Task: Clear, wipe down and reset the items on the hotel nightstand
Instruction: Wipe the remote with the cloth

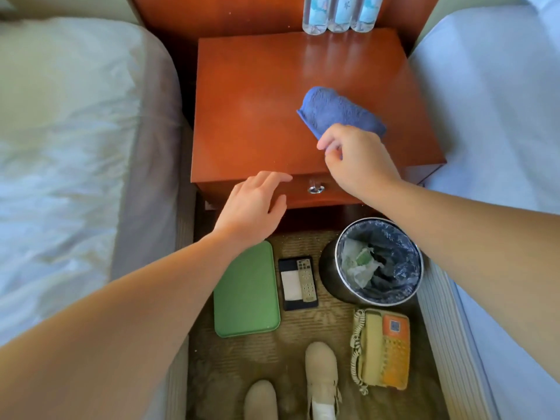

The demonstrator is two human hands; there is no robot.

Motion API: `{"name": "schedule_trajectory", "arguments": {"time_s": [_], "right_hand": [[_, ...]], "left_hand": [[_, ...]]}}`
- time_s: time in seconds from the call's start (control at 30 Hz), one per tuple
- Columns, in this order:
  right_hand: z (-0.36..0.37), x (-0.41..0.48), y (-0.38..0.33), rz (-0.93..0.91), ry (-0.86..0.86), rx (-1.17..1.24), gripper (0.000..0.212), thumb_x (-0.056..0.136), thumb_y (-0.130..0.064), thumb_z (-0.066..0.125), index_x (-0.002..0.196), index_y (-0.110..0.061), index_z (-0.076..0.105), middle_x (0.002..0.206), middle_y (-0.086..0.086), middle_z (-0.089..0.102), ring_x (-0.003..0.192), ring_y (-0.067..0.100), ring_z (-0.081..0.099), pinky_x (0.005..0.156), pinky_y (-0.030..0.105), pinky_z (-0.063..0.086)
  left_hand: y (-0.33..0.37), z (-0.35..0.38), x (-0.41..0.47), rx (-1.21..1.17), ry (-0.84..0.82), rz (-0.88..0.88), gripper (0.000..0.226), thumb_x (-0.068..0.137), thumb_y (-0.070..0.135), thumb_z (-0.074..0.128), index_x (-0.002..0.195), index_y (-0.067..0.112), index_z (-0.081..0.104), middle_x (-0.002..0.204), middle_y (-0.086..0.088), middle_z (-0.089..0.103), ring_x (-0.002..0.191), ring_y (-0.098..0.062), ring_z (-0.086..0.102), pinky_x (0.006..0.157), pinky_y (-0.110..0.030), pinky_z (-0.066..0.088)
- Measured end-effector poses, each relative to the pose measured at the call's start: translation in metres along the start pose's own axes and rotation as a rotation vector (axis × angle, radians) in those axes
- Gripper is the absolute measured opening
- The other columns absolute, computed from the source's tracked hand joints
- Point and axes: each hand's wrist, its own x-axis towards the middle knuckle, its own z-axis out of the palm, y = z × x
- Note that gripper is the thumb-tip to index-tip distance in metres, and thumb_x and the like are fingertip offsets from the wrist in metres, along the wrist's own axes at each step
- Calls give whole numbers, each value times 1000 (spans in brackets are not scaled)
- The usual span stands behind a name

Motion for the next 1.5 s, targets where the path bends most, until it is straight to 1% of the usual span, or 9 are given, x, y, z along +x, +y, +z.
{"name": "schedule_trajectory", "arguments": {"time_s": [0.27,0.53,0.77,0.87,1.03,1.13,1.27,1.37,1.5], "right_hand": [[49,-78,36,65,-182,2,24,90,-13,46,96,-28,63,92,-6,64,86,22,60,81,42,51],[176,-142,108,271,-405,130,25,95,-16,46,108,-27,64,104,-3,67,90,13,60,80,26,48],[298,-168,184,626,-736,156,37,95,-12,48,132,-7,52,137,14,51,124,31,49,103,39,44],[332,-167,213,680,-725,172,37,96,-16,51,133,-10,52,134,12,55,123,30,52,99,34,45],[370,-158,243,728,-687,166,40,95,-16,55,134,-11,50,136,11,54,124,29,52,87,26,41],[390,-154,248,738,-688,218,49,91,-20,57,139,-16,48,137,9,55,123,27,54,95,31,48],[396,-151,250,760,-674,261,47,90,-15,55,137,-15,53,135,10,57,121,27,55,89,27,46],[394,-151,251,834,-628,363,46,89,-10,53,134,-12,55,134,10,58,122,28,55,100,36,48],[371,-152,238,927,-641,502,43,91,2,40,128,-7,57,128,10,60,115,28,56,97,38,51]], "left_hand": [[-17,65,-59,-83,-109,-90,36,101,24,45,137,28,46,135,6,51,116,-13,55,97,-39,49],[-62,193,-101,-271,-280,-335,38,100,15,45,138,19,44,131,3,52,106,-9,53,84,-22,39],[-118,316,-109,-540,-314,-712,37,98,4,45,135,11,46,114,-1,58,92,-15,51,71,-17,41],[-139,356,-96,-647,-373,-815,38,97,2,43,135,5,45,96,-1,57,93,-20,56,75,-17,46],[-145,403,-69,-732,-430,-869,47,97,8,48,143,6,36,117,-7,54,112,-22,54,104,-32,42],[-143,420,-61,-734,-438,-881,40,96,7,49,136,8,40,129,-9,54,118,-22,53,95,-28,45],[-137,429,-57,-810,-427,-903,35,93,-5,48,124,12,51,113,-9,60,107,-20,57,82,-21,43],[-136,425,-60,-865,-374,-936,31,95,-2,49,113,23,50,106,-2,59,98,-14,55,81,-20,44],[-132,405,-70,-893,-308,-1016,32,94,3,54,124,12,45,122,-8,62,100,-18,61,75,-26,51]]}}
